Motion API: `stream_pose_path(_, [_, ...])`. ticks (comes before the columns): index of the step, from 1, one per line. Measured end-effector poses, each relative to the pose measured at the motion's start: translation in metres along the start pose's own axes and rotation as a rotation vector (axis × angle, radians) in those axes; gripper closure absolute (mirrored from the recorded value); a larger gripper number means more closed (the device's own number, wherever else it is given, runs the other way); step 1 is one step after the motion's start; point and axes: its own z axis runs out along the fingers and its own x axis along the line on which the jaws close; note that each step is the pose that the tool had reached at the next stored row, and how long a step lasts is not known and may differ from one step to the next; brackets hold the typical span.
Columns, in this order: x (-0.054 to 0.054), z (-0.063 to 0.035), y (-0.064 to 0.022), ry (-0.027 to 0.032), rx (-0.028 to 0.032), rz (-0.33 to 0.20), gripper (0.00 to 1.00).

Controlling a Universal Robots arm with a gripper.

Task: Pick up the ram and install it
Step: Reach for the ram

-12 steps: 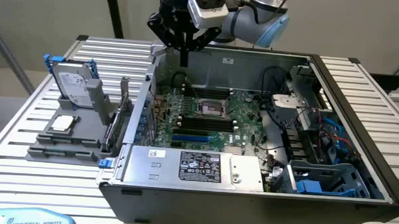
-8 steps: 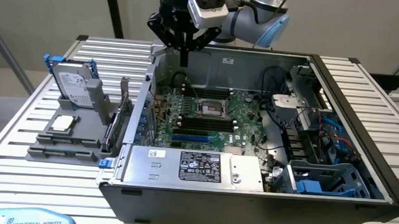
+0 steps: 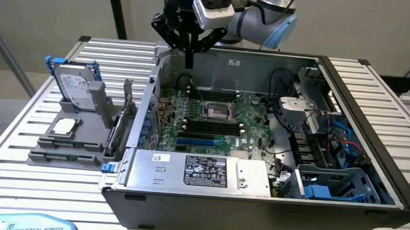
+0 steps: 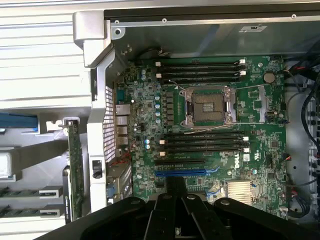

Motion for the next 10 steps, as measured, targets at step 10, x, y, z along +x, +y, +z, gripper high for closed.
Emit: stream_pose_path(10, [0.016, -0.0006, -0.0065, 0.0, 0.0001, 0.0, 0.89])
